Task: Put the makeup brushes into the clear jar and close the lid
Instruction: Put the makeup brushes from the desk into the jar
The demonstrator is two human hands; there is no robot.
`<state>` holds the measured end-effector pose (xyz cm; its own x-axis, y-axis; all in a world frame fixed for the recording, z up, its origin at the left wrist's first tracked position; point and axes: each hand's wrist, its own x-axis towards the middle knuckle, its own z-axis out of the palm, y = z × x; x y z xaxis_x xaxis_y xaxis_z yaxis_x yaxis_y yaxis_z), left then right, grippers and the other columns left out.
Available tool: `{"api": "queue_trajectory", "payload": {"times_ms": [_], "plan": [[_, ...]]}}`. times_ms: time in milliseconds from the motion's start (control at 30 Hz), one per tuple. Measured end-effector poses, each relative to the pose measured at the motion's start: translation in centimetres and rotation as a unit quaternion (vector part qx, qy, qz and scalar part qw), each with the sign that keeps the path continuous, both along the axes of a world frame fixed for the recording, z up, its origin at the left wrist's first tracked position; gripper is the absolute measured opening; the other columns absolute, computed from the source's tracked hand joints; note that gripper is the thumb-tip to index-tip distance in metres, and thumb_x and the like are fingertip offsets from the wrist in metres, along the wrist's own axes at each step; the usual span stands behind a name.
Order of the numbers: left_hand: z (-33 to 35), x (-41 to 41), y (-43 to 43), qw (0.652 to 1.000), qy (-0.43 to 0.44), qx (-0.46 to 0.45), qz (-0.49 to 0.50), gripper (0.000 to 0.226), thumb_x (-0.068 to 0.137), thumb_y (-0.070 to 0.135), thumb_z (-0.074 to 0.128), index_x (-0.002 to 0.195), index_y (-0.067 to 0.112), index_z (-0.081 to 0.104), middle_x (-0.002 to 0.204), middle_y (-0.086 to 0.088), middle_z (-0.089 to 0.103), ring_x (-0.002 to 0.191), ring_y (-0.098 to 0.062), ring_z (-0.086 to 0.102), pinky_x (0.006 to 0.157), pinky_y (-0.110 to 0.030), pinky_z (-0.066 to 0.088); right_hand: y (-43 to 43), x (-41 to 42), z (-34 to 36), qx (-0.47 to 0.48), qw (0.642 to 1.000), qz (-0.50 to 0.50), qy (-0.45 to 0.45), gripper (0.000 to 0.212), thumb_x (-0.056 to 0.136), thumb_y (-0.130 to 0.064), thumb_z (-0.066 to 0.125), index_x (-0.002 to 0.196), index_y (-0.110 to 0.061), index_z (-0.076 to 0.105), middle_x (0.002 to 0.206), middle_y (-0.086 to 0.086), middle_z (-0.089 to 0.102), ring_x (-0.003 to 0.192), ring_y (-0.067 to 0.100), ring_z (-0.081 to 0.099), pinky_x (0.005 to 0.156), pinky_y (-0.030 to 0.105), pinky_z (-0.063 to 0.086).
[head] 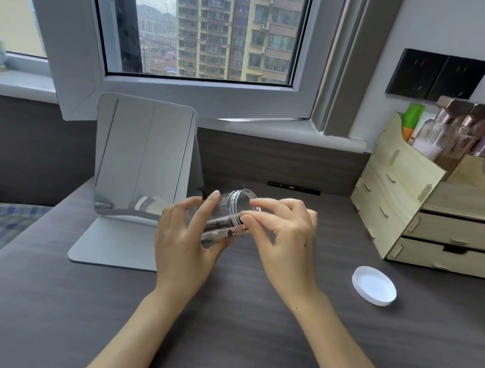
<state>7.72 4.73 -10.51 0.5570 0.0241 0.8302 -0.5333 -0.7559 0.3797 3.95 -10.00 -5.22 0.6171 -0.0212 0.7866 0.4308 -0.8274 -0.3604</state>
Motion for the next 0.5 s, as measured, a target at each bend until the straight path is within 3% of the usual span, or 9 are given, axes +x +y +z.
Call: {"api": "queue_trajectory", "payload": {"times_ms": [67,133,200,233,300,400,500], "plan": [[0.0,0.0,0.0,1.000,0.003,0.005,0.001,0.075,0.063,0.028,0.085,0.130,0.023,0.051,0.111,-0.012,0.059,0.100,-0.027,0.050,0.082,-0.036,0.042,-0.8,0.3,-0.4,0.029,0.998,0.052,0.031,0.023,0.088,-0.037,0.056,0.086,-0.026,0.077,0.109,-0.010,0.069,0.102,0.014,0.055,0.088,0.030,0.037],[0.0,0.0,0.0,1.000,0.007,0.004,0.003,0.075,0.062,0.025,0.086,0.129,0.021,0.052,0.110,-0.013,0.059,0.099,-0.029,0.052,0.083,-0.035,0.040,-2.1,0.7,-0.5,0.216,0.965,0.131,0.073,0.025,0.091,-0.036,0.051,0.089,-0.031,0.075,0.112,-0.010,0.066,0.108,0.008,0.053,0.093,0.018,0.039],[0.0,0.0,0.1,1.000,0.012,0.002,0.006,0.075,0.060,0.023,0.087,0.128,0.019,0.054,0.109,-0.013,0.059,0.098,-0.030,0.053,0.083,-0.033,0.039,-3.9,2.0,-1.0,0.358,0.925,0.093,0.086,0.026,0.093,-0.028,0.050,0.084,-0.025,0.075,0.102,-0.005,0.067,0.102,0.011,0.058,0.086,0.016,0.043],[0.1,0.0,0.1,1.000,0.014,0.001,0.008,0.076,0.059,0.022,0.087,0.128,0.018,0.055,0.109,-0.013,0.059,0.098,-0.029,0.052,0.083,-0.032,0.038,-5.0,3.0,-1.4,0.340,0.934,0.025,0.111,0.028,0.093,-0.023,0.051,0.078,-0.018,0.073,0.095,0.000,0.067,0.097,0.017,0.059,0.083,0.022,0.044],[0.2,-0.1,0.0,1.000,0.016,-0.003,0.013,0.076,0.058,0.021,0.088,0.127,0.016,0.056,0.108,-0.013,0.059,0.097,-0.027,0.050,0.081,-0.032,0.038,-6.8,5.2,-2.7,0.171,0.955,-0.125,0.208,0.031,0.092,-0.021,0.051,0.070,-0.008,0.067,0.085,0.012,0.066,0.089,0.031,0.057,0.077,0.032,0.040],[0.2,-0.1,0.0,1.000,0.018,-0.005,0.015,0.077,0.058,0.021,0.088,0.127,0.015,0.056,0.108,-0.014,0.059,0.097,-0.027,0.049,0.081,-0.032,0.038,-7.5,7.3,-4.5,-0.040,0.911,-0.237,0.334,0.034,0.091,-0.037,0.053,0.105,-0.011,0.069,0.112,0.014,0.063,0.106,0.035,0.053,0.089,0.036,0.041],[0.2,0.0,0.1,1.000,0.014,0.000,0.018,0.076,0.058,0.021,0.088,0.127,0.015,0.057,0.107,-0.014,0.059,0.097,-0.028,0.050,0.081,-0.035,0.040,-7.3,8.3,-5.2,-0.088,0.894,-0.267,0.348,0.035,0.091,-0.037,0.054,0.110,-0.011,0.067,0.116,0.012,0.058,0.109,0.032,0.052,0.087,0.036,0.044]]}}
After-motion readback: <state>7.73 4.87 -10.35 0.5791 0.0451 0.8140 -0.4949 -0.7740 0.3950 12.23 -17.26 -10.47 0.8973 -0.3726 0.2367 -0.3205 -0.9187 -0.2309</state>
